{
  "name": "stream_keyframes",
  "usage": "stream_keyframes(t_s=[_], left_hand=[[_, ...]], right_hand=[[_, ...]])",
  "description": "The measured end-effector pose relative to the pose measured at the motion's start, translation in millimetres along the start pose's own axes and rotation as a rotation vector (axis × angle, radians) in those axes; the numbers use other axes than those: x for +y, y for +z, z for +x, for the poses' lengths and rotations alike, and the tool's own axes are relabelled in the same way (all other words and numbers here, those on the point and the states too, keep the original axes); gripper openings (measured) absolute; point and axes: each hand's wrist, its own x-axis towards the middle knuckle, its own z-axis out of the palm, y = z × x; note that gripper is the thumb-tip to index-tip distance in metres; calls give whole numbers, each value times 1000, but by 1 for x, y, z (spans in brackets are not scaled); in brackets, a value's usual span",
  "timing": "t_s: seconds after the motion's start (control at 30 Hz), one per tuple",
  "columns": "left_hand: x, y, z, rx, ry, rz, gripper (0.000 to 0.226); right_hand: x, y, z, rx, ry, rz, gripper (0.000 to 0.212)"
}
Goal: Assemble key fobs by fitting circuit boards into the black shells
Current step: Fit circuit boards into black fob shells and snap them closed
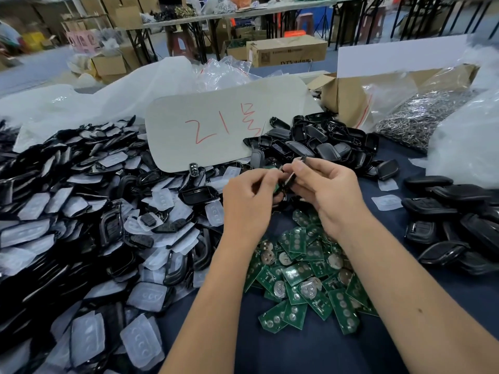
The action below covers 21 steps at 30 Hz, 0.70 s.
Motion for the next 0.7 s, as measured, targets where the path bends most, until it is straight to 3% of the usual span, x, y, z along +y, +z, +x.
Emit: stream_keyframes(t_s=[0.07,0.2,0.33,0.7], left_hand=[[0,-2,1,35,-146,-191,29],[-3,-5,1,62,-299,-298,33],[-1,-8,1,67,-315,-423,34],[0,-7,0,66,-359,-451,33]], right_hand=[[-6,-8,1,-94,82,153,27],[-6,-14,3,-191,130,212,29],[-6,-12,1,-224,144,169,34],[-7,-8,-2,-213,134,111,39]])
